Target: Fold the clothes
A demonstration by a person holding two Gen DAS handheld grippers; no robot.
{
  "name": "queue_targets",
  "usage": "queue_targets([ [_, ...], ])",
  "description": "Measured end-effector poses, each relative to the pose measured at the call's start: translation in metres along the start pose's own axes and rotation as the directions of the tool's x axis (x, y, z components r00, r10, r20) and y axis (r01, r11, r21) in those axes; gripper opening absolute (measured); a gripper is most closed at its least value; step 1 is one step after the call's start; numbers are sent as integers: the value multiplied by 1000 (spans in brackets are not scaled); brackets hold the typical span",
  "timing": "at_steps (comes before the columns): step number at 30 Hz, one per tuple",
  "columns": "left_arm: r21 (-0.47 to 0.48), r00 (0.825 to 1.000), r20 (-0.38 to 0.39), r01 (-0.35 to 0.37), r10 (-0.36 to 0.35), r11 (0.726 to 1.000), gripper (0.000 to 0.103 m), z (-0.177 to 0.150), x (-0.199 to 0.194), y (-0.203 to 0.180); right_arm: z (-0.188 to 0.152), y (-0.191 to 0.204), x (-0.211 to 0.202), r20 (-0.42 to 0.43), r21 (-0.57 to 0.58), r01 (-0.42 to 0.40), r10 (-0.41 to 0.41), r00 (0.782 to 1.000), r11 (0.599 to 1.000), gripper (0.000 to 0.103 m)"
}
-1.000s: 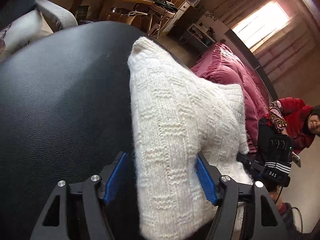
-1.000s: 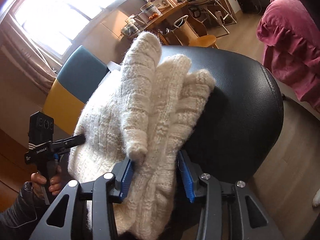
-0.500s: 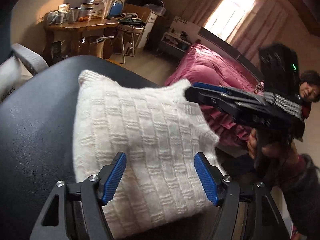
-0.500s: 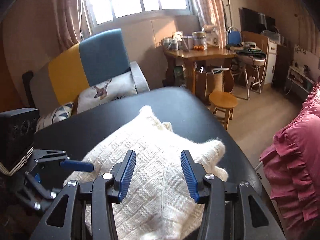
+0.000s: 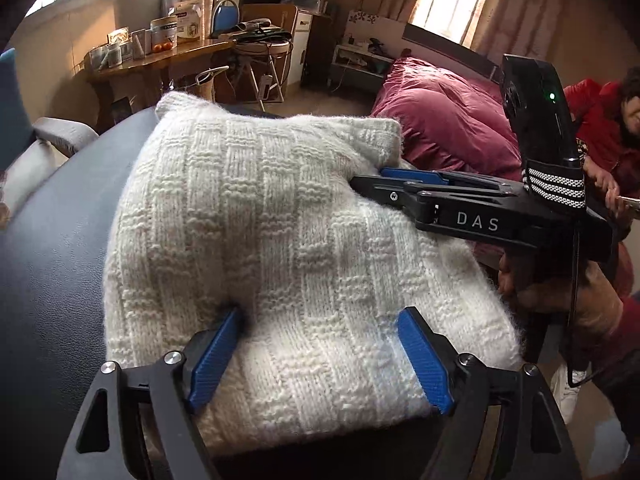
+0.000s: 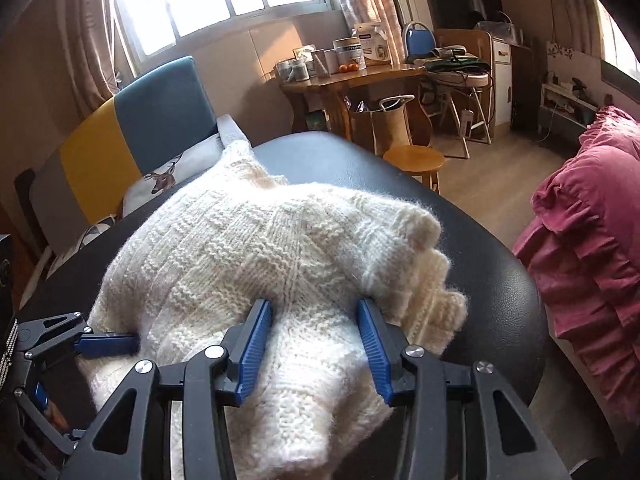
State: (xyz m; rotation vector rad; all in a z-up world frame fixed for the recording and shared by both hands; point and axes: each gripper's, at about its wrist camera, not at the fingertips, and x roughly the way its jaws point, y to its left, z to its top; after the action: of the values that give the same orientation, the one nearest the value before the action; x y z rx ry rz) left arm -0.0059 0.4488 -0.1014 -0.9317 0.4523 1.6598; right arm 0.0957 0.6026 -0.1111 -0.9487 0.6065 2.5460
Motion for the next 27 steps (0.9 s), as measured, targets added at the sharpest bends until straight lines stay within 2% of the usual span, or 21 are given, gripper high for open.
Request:
queue_targets([
  [2,-26,999,28,-35,36,999,81,4,-12,0,6,5,-8,3,33,8,-8,1000,999,47],
  [3,-38,997,41,-59,61,998,82,5,-19,0,8,11,-15,7,29,40,-40,999,999,47],
  [6,-71,981,77,-175,180,982,90,6,-45,4,13,32,-38,42,17,121,-122,992,993,48],
  [7,-84,972,90,-211,218,974,92,6,-54,5,12,40,-46,64,19,145,-145,987,989,51],
  [9,-120,954,118,-262,276,958,95,2,-72,9,11,57,-61,102,25,200,-201,974,980,63],
  [10,-139,941,122,-299,316,944,100,0,-80,10,9,66,-67,114,27,217,-219,969,976,74],
  [11,-154,931,130,-321,341,935,101,-3,-89,10,7,76,-71,120,26,221,-222,968,975,77],
  [15,-205,884,156,-408,441,890,102,-16,-123,8,0,110,-82,147,-9,240,-236,961,971,77],
  [16,-212,873,163,-425,460,880,102,-19,-130,7,-3,117,-84,150,-25,235,-228,962,972,77],
  [20,-257,877,198,-384,437,887,102,-29,-163,5,-12,135,-92,171,-40,197,-187,967,980,77],
  [22,-273,874,189,-391,447,879,102,-29,-176,5,-16,140,-97,175,-36,182,-173,969,983,77],
  [23,-271,868,180,-408,463,872,102,-27,-181,4,-18,141,-98,172,-39,180,-171,970,983,77],
  [27,-294,818,230,-459,528,839,102,-28,-207,-8,-24,143,-101,153,-65,182,-170,974,981,77],
])
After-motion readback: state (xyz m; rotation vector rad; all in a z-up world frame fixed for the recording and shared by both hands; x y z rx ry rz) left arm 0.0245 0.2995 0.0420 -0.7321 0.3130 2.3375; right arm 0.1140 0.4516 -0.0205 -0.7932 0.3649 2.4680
